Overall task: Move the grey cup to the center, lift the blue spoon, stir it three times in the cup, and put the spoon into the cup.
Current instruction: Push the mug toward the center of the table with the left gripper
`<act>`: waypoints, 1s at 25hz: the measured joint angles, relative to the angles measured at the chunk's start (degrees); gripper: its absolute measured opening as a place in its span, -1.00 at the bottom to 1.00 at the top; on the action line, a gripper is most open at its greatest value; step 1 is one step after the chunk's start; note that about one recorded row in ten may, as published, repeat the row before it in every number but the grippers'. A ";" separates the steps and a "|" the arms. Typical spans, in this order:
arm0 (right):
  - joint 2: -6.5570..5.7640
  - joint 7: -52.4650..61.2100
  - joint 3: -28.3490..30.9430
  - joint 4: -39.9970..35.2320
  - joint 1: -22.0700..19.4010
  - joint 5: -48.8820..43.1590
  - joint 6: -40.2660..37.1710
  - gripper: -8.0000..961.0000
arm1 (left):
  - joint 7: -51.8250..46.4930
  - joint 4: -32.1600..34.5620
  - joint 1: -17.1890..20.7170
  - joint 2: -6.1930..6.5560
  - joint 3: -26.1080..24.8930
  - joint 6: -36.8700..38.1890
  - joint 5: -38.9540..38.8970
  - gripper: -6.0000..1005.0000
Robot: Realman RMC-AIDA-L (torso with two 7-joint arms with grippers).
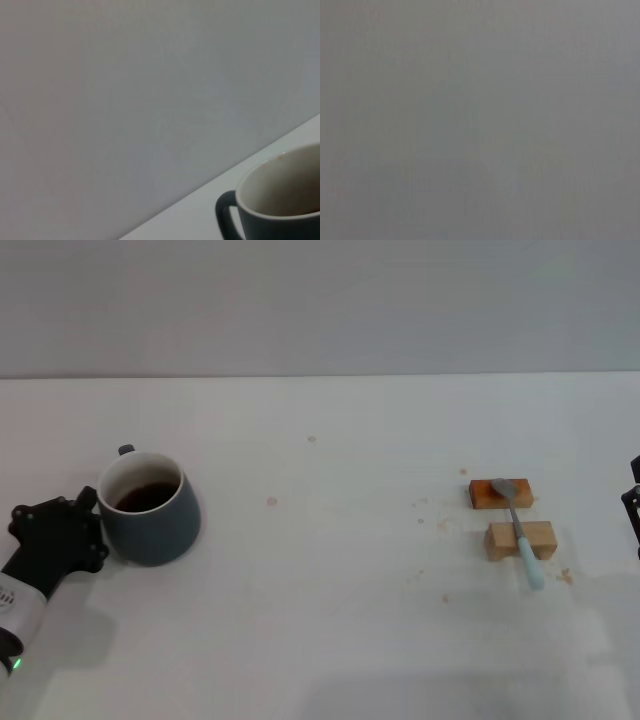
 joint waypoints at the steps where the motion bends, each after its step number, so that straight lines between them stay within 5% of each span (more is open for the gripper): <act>1: 0.00 0.00 0.00 0.00 0.00 0.00 0.00 0.56 | 0.00 0.00 0.00 0.00 0.00 0.00 0.00 -0.99; 14: 0.00 0.00 0.01 0.01 0.15 0.00 -0.10 0.57 | 0.02 -4.60 0.10 -0.22 5.90 0.30 0.21 -0.99; 25: 0.00 0.00 0.01 0.01 0.06 0.00 -0.10 0.57 | 0.02 -4.83 -0.35 -0.20 3.49 0.19 -0.10 -0.99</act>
